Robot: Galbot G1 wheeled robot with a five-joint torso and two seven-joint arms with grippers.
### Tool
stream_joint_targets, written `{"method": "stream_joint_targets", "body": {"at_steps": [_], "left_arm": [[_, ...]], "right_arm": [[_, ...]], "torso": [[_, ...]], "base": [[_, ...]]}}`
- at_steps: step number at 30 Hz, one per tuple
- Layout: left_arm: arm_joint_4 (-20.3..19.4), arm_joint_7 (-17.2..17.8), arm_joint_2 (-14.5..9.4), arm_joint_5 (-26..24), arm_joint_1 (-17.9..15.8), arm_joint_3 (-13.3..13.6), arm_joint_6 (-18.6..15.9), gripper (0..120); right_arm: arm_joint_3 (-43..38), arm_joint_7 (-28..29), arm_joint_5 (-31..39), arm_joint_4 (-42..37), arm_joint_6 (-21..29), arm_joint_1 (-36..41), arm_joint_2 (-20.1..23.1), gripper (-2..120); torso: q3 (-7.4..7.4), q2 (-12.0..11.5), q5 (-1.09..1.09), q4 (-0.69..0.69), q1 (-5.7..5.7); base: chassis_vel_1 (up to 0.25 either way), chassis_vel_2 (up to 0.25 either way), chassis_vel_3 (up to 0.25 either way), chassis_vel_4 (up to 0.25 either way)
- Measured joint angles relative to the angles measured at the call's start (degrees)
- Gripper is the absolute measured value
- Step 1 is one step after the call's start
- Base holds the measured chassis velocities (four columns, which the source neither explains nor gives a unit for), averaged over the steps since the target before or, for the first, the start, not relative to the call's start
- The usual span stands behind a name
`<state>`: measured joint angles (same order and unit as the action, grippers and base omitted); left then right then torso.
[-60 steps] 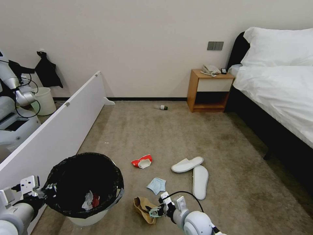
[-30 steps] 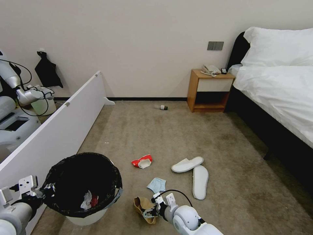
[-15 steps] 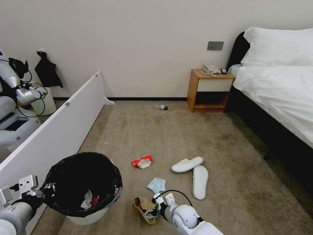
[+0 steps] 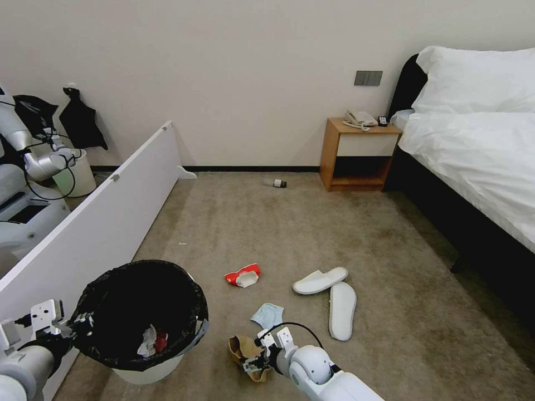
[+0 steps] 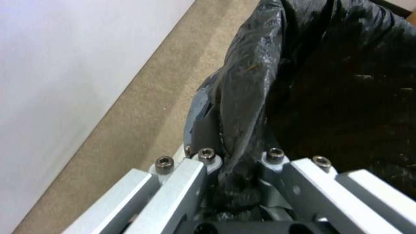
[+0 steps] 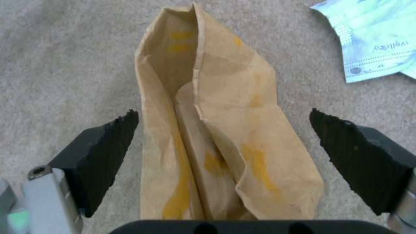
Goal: Pick up the trash bin, then pick up the garbage from the floor and place it into the trash bin.
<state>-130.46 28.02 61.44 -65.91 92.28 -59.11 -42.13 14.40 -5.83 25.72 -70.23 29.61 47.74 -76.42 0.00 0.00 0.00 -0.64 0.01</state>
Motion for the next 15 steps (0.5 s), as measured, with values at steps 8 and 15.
{"method": "stream_joint_targets", "body": {"at_steps": [8, 15], "left_arm": [[-0.01, 0.00, -0.01, 0.00, -0.10, 0.01, 0.00, 4], [0.02, 0.00, 0.01, 0.00, -0.09, 0.03, 0.00, 4]], "right_arm": [[0.05, -0.15, 0.35, 0.80, 0.00, -0.40, -0.15, 100], [0.05, -0.19, 0.48, 1.24, 0.00, -0.66, -0.27, 100]], "torso": [[0.00, 0.00, 0.00, 0.00, 0.00], [-0.01, 0.00, 0.00, 0.00, 0.00]], "base": [[0.000, 0.000, 0.000, 0.000], [0.000, 0.000, 0.000, 0.000]]}}
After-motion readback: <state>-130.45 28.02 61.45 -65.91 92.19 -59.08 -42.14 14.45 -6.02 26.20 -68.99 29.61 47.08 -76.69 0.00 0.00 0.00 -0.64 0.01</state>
